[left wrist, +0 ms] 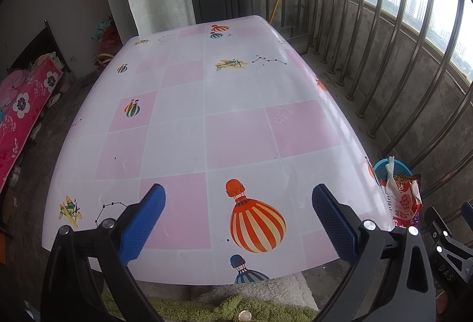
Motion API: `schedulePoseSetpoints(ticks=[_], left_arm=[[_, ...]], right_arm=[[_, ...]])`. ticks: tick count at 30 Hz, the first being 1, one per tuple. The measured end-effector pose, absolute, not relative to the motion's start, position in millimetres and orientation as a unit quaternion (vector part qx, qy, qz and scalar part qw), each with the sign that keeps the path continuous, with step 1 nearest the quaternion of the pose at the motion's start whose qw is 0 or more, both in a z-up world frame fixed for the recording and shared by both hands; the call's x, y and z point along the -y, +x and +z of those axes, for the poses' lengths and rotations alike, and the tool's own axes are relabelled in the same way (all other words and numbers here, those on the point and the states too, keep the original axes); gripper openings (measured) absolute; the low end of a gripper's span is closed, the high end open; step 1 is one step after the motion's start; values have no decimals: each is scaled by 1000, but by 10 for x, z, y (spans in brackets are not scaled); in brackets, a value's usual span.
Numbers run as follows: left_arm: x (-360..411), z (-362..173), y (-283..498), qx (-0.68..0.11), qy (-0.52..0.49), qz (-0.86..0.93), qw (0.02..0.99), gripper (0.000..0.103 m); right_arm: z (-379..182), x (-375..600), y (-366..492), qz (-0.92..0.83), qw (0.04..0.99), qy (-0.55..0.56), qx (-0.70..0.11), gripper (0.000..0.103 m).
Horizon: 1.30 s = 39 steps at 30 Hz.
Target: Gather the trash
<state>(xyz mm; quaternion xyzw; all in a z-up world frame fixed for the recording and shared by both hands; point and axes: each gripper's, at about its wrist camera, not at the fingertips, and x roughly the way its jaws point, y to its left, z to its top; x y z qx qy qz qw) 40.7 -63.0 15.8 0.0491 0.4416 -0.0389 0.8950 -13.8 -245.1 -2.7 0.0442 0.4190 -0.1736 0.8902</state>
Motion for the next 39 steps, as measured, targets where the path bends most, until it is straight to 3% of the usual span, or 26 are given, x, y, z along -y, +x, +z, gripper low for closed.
schedulePoseSetpoints(ticks=[39], left_arm=[[604,168,411,-439,45,-40,896,97]], right_arm=[[-8,2406,-119,-173,891,43,-418,95]])
